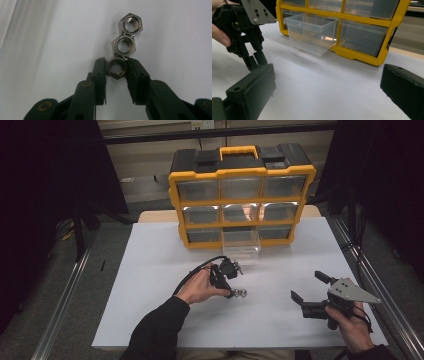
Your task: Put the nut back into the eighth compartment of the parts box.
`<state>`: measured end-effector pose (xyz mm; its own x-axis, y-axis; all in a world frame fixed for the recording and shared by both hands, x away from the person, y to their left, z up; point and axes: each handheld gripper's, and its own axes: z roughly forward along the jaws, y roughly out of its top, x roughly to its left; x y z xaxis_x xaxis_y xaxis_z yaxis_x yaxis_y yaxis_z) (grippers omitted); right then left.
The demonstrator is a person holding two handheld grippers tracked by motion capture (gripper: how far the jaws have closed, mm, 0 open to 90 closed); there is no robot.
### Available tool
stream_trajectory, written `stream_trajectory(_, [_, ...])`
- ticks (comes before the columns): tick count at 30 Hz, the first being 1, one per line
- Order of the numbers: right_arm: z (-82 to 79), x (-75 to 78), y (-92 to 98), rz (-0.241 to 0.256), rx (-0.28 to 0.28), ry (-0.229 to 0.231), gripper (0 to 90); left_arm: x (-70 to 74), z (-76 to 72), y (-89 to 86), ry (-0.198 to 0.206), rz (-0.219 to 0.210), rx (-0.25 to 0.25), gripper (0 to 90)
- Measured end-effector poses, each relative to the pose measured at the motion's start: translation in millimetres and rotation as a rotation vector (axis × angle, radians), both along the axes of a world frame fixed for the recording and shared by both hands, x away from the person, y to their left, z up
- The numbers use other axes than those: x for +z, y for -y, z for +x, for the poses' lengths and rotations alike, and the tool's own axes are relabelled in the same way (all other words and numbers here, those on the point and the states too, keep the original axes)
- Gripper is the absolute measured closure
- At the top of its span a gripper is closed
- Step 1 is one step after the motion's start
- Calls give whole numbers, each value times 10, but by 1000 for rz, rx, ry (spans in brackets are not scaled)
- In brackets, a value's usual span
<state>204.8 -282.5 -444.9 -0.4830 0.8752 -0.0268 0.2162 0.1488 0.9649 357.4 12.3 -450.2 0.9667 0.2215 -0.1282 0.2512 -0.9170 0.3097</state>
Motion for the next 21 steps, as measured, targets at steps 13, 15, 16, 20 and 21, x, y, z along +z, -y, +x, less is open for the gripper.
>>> stream_trajectory(13, [-3,5,2,1,0,4,0,0,36,-46,-20,-25,26,702])
stream_trajectory(15, [-2,4,2,2,-5,8,0,6,26,-51,-31,-40,44,702])
stream_trajectory(16, [-2,5,3,3,-5,8,0,16,41,-55,-25,-42,21,702])
stream_trajectory(20, [-2,5,2,1,0,8,0,53,43,-70,-53,-30,28,702])
stream_trajectory(21, [-2,4,2,1,-1,8,0,60,67,-81,-48,-20,2,702])
